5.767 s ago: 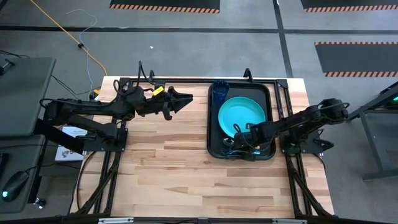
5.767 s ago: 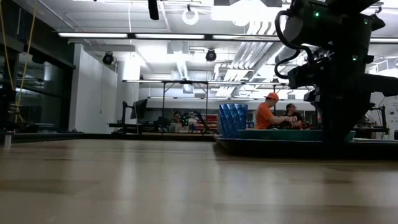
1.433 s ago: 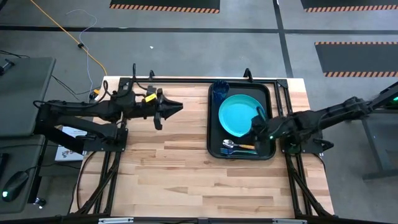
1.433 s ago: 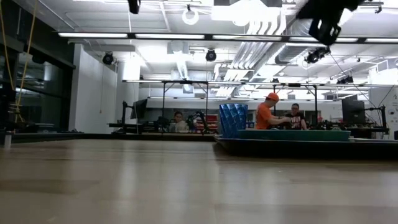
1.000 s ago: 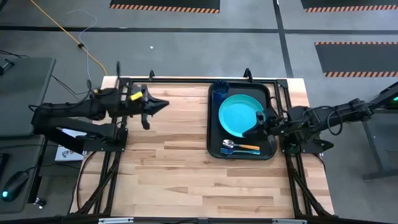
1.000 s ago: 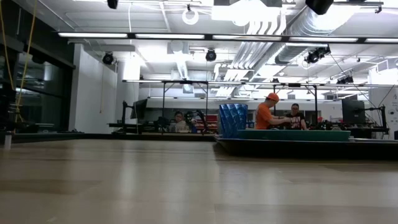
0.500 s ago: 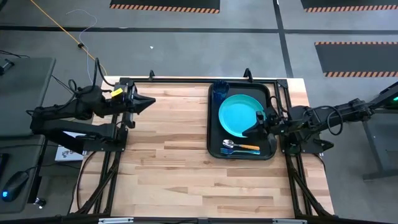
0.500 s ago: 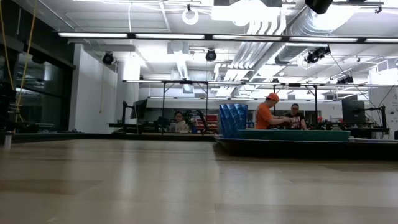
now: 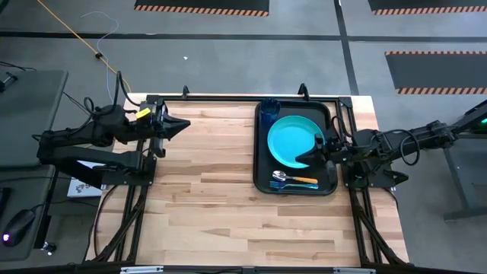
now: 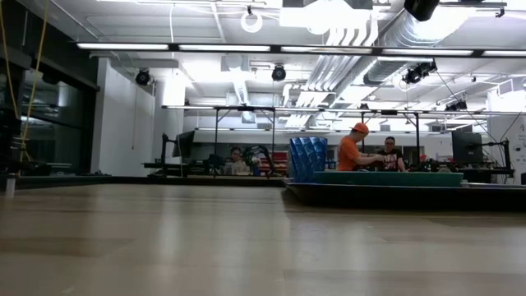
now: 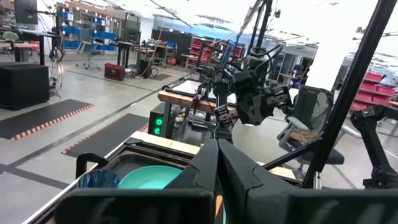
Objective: Pick and place plate/cup/fork/spoon on tray
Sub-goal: Return to Home Position
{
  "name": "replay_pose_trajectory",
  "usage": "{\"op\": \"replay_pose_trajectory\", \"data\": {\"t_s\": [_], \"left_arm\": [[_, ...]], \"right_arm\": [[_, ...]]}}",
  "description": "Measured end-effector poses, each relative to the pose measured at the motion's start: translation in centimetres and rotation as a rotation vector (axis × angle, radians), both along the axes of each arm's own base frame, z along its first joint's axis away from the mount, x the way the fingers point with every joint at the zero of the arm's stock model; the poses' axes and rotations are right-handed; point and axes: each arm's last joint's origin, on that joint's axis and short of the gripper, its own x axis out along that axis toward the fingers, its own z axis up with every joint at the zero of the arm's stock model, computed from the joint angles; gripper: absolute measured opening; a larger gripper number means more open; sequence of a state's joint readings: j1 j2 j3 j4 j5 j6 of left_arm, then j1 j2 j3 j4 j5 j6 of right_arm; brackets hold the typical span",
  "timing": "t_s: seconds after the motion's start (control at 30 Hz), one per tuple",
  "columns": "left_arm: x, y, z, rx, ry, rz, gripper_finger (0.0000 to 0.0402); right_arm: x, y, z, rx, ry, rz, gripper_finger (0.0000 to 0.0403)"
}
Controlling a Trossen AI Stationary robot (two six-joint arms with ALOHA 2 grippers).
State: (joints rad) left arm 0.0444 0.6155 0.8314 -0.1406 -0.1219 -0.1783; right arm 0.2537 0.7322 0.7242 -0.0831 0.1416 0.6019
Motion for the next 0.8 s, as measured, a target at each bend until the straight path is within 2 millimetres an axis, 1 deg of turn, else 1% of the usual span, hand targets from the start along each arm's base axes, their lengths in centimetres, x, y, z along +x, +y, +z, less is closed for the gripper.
{"op": "replay_pose_trajectory", "data": {"t_s": [0.4,0.6,0.8], "left_arm": [[0.05,0.0,-0.24,-0.004,0.024,0.0,0.0],[0.22,0.09,-0.28,-0.005,0.027,0.026,0.0],[0.24,0.1,-0.29,-0.019,0.025,0.027,0.0]], "right_arm": [[0.01,-0.06,0.0,-0.039,-0.004,-0.02,0.0],[0.01,-0.2,-0.01,-0.161,-0.012,-0.053,0.0],[0.01,-0.23,-0.01,-0.231,-0.016,-0.056,0.0]]}}
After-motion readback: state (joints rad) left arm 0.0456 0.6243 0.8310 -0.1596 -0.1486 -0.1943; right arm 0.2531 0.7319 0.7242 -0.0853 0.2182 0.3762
